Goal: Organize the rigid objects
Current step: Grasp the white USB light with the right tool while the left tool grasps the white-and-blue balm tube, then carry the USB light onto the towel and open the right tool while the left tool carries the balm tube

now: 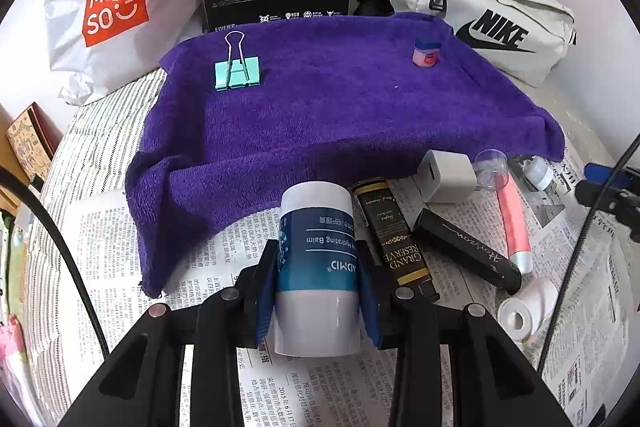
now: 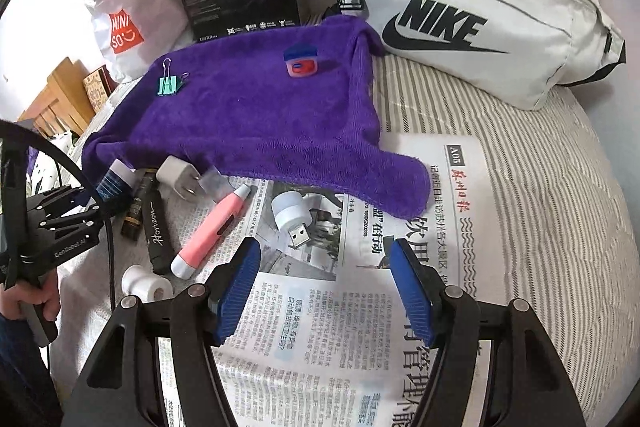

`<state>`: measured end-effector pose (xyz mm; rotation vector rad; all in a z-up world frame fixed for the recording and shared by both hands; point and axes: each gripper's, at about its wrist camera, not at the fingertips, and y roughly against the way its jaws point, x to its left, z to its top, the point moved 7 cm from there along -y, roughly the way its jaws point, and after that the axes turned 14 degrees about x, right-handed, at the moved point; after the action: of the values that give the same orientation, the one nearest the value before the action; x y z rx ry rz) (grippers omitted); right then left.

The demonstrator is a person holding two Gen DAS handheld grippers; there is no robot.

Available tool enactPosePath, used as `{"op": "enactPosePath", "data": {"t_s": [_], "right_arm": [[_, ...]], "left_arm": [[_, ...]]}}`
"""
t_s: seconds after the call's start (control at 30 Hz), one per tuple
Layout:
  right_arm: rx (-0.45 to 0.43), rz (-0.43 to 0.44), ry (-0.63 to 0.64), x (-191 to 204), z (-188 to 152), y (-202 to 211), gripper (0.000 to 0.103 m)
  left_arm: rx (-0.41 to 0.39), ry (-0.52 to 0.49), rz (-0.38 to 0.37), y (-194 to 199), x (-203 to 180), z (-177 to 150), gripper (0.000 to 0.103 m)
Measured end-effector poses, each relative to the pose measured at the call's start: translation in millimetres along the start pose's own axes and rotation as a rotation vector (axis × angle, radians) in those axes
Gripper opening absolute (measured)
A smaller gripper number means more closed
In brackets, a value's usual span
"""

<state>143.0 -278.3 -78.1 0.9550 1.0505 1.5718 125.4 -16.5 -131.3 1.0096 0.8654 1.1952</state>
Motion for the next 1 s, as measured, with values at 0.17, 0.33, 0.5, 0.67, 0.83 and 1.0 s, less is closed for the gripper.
{"op": "enactPosePath", "data": {"t_s": [0.17, 0.33, 0.5, 0.67, 0.83, 1.0], "right_arm": [[0.014, 0.035, 0.024, 6, 7, -20, 0.065], [-0.020, 0.000, 0.060, 11, 17, -32, 0.054], [-0.046, -0.075, 0.118, 20, 21, -39, 0.041], [-0.075, -0.052, 0.125, 20, 22, -40, 0.039], [-0.098, -0.055, 0.116, 20, 20, -39, 0.037], [-0.075, -0.044, 0.119, 23, 19, -37, 0.024]], "left_arm": [[-0.033, -0.011, 0.028, 1, -2, -1, 0.035], [-0.067, -0.004, 0.009, 2, -1, -3, 0.035], [-0.073, -0.008, 0.017, 2, -1, -3, 0.035], [-0.079, -0.003, 0.006, 2, 0, -4, 0.035], [-0.079, -0.003, 0.006, 2, 0, -4, 0.035], [-0.080, -0.001, 0.004, 2, -1, -5, 0.034]]}}
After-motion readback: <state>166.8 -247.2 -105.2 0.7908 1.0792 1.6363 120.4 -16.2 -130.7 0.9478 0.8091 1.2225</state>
